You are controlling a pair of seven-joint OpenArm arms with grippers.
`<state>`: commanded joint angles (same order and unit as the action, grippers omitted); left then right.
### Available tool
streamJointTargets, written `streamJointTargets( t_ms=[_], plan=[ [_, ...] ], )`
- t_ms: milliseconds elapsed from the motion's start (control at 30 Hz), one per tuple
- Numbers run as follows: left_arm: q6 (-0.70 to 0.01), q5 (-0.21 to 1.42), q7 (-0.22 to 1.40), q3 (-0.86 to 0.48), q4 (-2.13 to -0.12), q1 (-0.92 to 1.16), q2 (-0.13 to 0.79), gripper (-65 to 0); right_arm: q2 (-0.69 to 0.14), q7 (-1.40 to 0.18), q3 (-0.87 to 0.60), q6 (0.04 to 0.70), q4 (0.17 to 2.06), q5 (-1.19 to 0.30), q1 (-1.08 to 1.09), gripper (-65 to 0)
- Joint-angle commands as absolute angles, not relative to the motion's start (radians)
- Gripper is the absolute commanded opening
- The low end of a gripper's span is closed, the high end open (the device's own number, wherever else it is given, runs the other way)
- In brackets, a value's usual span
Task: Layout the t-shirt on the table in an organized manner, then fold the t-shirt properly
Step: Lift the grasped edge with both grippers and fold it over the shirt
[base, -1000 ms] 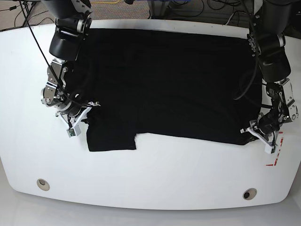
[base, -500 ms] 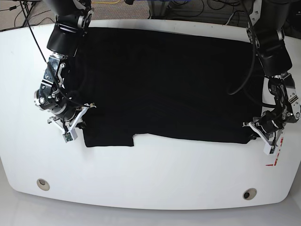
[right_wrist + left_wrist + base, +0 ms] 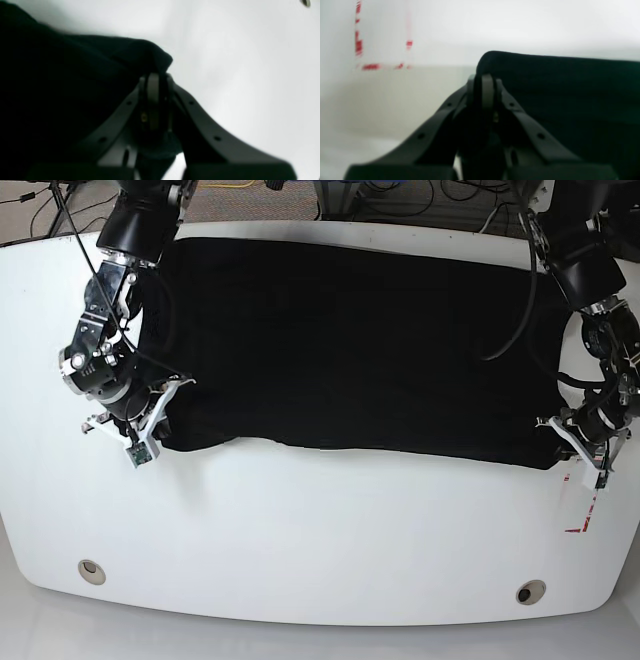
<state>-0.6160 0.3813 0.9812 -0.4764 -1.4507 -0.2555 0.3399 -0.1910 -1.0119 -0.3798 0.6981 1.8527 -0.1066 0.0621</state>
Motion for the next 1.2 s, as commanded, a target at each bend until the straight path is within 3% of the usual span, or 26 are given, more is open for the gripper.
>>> streamJointTargets(
  t_ms=[267,1200],
  plan=[
    [-0.696,0.377,1.044,-0.533,-1.515,-0.183,0.338,-64.3,-0.185,-1.04,-0.38,0.698,1.979,-0.108,-0.081,-64.7],
    [-0.698,0.378,1.046,-0.541,-1.538,0.058,0.341,-63.9,-0.183,-1.038,-0.384,0.698,1.974,-0.108,-0.275,-64.2]
  ],
)
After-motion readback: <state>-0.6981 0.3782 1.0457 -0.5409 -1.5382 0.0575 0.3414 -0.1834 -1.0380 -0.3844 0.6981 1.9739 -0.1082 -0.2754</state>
